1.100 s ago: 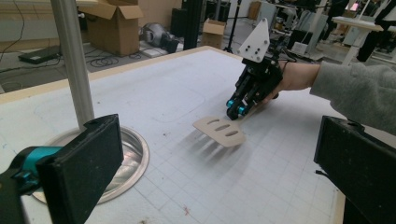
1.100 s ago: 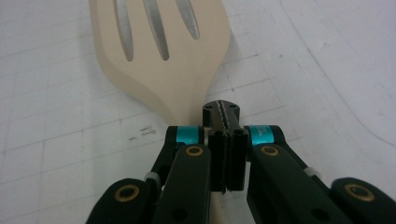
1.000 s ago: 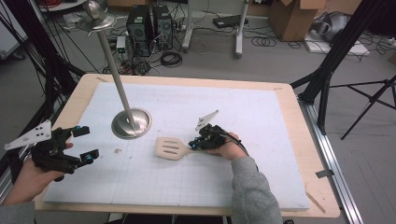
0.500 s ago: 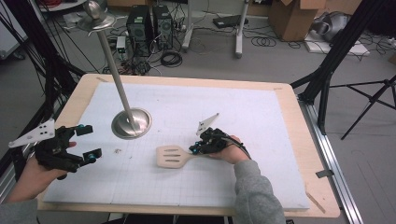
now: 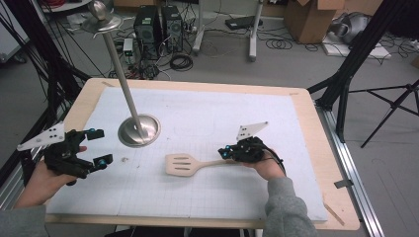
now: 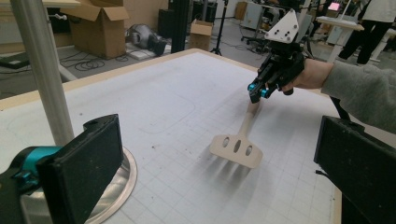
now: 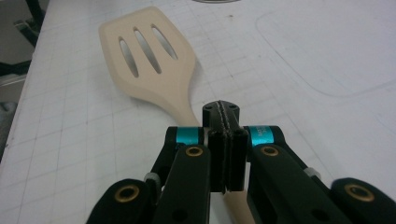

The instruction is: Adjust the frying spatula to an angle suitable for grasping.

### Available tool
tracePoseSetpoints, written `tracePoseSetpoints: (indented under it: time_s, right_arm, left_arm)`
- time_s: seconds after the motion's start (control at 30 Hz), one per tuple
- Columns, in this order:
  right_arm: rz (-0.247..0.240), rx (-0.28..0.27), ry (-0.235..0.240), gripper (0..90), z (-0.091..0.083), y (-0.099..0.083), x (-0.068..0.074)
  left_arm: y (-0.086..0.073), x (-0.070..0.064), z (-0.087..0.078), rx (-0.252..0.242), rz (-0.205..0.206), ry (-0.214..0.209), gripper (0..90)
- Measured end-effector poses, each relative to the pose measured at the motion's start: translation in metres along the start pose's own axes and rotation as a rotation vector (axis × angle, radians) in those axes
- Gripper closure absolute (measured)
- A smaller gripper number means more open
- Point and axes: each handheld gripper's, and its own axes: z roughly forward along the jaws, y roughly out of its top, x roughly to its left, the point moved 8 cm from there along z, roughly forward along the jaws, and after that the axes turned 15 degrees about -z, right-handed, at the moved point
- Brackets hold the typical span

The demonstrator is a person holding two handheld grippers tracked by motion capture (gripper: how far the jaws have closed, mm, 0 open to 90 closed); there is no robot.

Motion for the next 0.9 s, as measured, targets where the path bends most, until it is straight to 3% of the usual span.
tracePoseSetpoints:
  time_s: [0.2, 0.43, 0.9]
  right_arm:
    - [0.038, -0.013, -0.034, 90.0, -0.017, -0.018, 0.001]
    - [0.084, 0.018, -0.069, 90.0, -0.032, -0.041, -0.001]
    - [0.157, 0.068, -0.085, 90.0, -0.044, -0.072, -0.004]
  left_arm:
    - [0.000, 0.001, 0.006, 0.007, -0.004, -0.012, 1.8]
    - [0.001, 0.000, 0.009, 0.009, -0.005, -0.019, 1.8]
    - [0.001, 0.002, 0.008, 0.009, -0.005, -0.017, 1.8]
